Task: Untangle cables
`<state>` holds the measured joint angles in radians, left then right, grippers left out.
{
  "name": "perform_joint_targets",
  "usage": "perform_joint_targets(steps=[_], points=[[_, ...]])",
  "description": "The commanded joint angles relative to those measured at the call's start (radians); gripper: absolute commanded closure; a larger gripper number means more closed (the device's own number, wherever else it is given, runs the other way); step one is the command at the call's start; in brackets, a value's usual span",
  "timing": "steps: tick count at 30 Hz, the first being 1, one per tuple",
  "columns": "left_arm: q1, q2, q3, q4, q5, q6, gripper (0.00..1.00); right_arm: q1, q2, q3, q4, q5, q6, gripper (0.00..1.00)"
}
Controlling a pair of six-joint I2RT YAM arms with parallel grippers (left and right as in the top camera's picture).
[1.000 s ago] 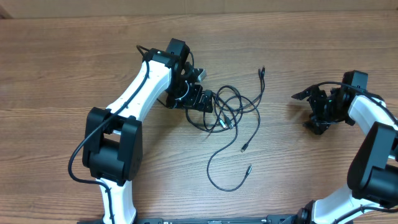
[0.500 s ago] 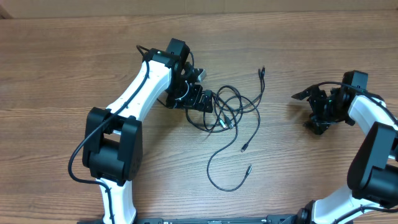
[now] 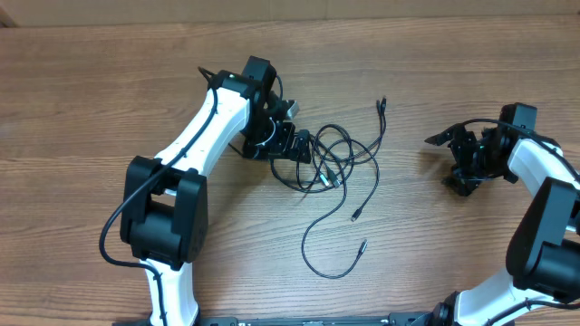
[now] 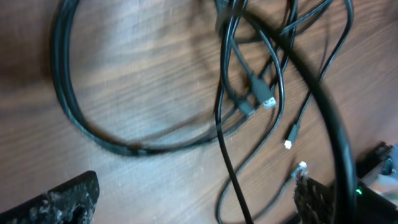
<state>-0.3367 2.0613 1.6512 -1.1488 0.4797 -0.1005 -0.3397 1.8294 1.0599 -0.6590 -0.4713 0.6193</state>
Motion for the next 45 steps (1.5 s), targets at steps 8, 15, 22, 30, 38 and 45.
perform_joint_targets(steps=[8, 15, 22, 30, 38, 45], points=[[0.227, -0.049, 0.254, -0.111, -0.162, -0.203, 0.0, 0.016, 0.029, 0.012, -0.006, -0.3, -0.112, 0.93], [0.321, -0.043, 0.221, -0.148, -0.334, -0.203, 0.0, 0.167, 0.016, 0.331, -0.285, -0.32, -0.304, 0.96], [0.343, -0.038, 0.216, -0.177, -0.364, -0.203, 0.01, 0.404, 0.016, 0.496, -0.345, -0.282, -0.313, 0.9], [0.343, -0.038, 0.216, -0.145, -0.364, -0.203, 0.0, 0.678, 0.019, 0.495, -0.22, -0.2, -0.291, 0.8], [0.343, -0.038, 0.216, -0.144, -0.364, -0.203, 0.01, 0.868, 0.032, 0.466, -0.222, 0.179, -0.221, 0.81], [0.343, -0.038, 0.216, -0.145, -0.364, -0.203, 0.0, 0.875, 0.032, 0.378, -0.296, 0.491, -0.124, 0.87]])
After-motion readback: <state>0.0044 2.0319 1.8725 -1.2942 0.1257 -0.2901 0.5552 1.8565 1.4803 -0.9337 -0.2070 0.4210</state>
